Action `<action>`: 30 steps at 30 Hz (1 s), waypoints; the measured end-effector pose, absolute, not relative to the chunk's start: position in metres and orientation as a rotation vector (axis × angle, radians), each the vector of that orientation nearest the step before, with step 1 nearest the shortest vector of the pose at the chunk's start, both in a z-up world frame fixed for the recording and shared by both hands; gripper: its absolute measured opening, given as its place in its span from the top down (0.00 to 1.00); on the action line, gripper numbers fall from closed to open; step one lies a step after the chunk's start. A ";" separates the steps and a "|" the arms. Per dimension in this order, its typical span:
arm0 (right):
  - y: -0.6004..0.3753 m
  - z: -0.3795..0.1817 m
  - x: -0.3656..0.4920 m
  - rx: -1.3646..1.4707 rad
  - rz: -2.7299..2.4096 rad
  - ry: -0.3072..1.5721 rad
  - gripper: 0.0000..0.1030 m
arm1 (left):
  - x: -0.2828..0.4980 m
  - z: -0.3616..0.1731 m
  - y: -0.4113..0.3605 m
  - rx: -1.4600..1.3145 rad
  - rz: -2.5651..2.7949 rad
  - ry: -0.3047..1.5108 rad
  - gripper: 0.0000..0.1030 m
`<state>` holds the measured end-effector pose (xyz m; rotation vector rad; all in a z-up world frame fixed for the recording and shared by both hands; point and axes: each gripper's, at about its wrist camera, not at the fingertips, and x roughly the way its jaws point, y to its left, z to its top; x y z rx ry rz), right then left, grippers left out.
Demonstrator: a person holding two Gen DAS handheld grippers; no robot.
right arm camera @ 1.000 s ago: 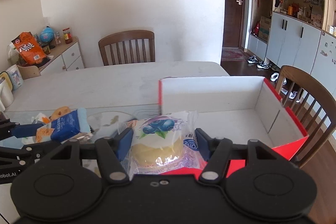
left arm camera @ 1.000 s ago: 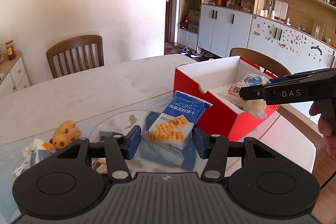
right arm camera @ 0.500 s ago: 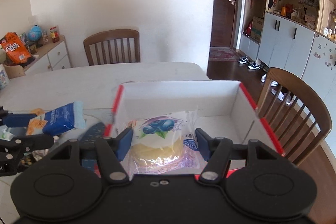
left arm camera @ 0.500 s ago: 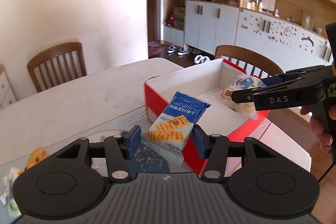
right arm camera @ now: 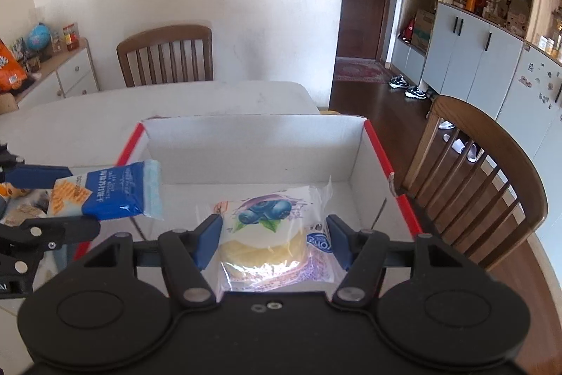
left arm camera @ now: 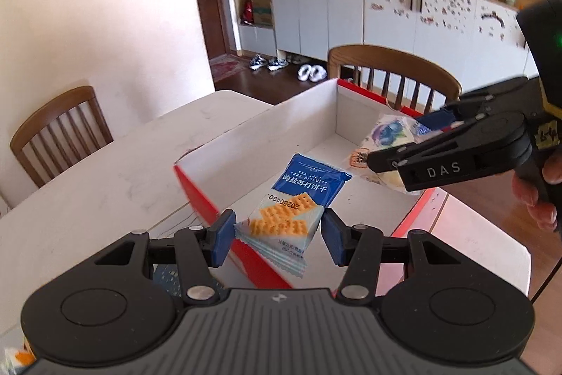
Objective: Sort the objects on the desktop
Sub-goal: 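Drop cake bag into box with right tool while left tool releases cracker packet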
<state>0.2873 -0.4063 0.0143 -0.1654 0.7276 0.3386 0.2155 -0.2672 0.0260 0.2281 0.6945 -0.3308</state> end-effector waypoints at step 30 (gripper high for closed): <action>-0.399 -0.038 0.383 -0.272 0.376 0.984 0.38 | 0.304 -0.035 -0.334 0.444 -0.381 0.996 0.50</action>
